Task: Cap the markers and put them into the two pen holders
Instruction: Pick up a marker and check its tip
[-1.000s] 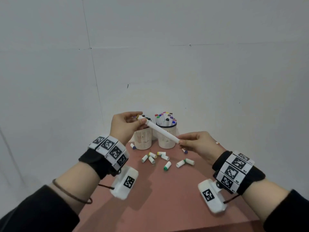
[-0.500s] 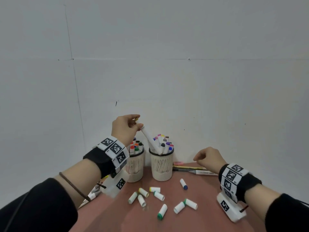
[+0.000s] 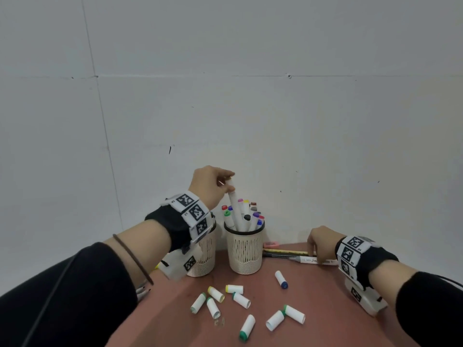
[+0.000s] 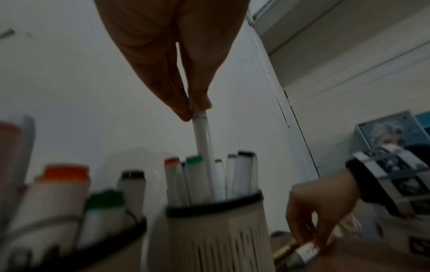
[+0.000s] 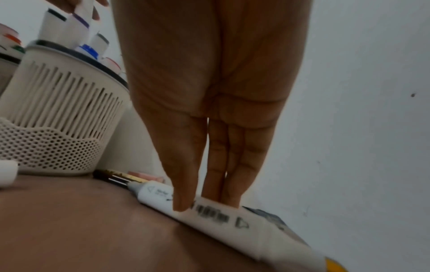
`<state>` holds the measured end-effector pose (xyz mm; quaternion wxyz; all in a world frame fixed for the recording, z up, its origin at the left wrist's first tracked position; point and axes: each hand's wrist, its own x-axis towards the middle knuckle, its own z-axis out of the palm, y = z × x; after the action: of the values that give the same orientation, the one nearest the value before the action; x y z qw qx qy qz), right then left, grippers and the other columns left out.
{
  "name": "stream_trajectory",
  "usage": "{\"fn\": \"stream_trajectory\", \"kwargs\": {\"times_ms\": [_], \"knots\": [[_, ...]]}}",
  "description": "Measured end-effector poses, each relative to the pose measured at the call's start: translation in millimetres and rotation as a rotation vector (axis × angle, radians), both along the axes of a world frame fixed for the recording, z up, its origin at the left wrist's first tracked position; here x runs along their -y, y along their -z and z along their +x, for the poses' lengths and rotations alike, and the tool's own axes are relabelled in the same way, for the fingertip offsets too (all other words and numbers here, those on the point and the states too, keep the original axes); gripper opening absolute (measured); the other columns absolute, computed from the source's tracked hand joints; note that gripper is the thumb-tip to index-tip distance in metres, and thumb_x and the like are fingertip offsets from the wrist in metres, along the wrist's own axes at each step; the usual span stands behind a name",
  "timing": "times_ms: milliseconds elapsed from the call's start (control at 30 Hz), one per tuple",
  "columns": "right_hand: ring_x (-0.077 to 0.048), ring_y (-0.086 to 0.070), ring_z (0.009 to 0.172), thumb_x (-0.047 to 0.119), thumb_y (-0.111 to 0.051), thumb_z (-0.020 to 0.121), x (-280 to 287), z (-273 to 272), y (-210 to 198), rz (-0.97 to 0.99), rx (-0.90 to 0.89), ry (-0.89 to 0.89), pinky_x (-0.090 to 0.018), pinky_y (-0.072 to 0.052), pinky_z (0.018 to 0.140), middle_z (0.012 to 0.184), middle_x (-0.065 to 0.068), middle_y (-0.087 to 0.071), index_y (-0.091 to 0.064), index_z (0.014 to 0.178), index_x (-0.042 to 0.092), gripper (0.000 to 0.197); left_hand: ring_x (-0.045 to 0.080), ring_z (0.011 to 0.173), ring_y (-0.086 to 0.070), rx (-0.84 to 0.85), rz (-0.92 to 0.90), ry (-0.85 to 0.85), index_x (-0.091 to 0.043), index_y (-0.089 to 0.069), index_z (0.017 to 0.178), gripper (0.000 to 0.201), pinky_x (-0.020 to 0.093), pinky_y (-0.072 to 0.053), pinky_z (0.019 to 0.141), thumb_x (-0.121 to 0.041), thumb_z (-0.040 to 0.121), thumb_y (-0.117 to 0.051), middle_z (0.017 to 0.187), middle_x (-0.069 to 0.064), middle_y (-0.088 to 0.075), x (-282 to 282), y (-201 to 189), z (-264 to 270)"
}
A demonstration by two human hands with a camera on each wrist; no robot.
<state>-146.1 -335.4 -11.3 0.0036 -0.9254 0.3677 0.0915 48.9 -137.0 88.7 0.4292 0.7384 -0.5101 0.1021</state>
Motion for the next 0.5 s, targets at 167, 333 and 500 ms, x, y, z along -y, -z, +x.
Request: {"fn": "stream_trajectory", "kwargs": {"times_ms": [167, 333, 500], "knots": [[-0.012, -0.054, 0.080, 0.009, -0.077, 0.073, -4.6, 1.8, 1.4, 0.013, -0.038, -0.019, -0.014, -0.039, 0.055, 0.088, -0.001, -0.060, -0.071, 0.105, 0.012, 0.033, 0.016, 0.098, -0.063, 0.067, 0.227, 0.013, -0.012, -0.065, 0.119, 0.034, 0.022, -0.046, 0.093, -0.010, 0.085, -0.067, 0.111, 0.006, -0.068, 16.3, 27.4, -2.3], [-0.012, -0.053, 0.081, 0.014, -0.078, 0.073, -12.0, -2.9, 1.9, 0.055, -0.047, -0.054, -0.014, -0.040, 0.056, 0.089, 0.000, -0.059, -0.070, 0.108, 0.010, 0.036, 0.021, 0.109, -0.060, 0.139, 0.389, -0.042, -0.012, -0.061, 0.125, 0.035, 0.030, -0.046, 0.097, -0.005, 0.093, -0.047, 0.120, 0.007, -0.065, 18.7, 52.2, -2.5], [-0.010, -0.053, 0.076, 0.013, -0.075, 0.074, -26.3, -10.9, -4.7, 0.101, 0.104, -0.082, -0.010, -0.037, 0.056, 0.078, 0.007, -0.057, -0.070, 0.098, 0.020, 0.026, 0.016, 0.111, -0.057, 0.024, 0.298, -0.023, -0.016, -0.054, 0.132, 0.043, 0.021, -0.043, 0.092, -0.004, 0.091, -0.054, 0.123, 0.003, -0.061, 7.9, 54.1, -8.5]]}}
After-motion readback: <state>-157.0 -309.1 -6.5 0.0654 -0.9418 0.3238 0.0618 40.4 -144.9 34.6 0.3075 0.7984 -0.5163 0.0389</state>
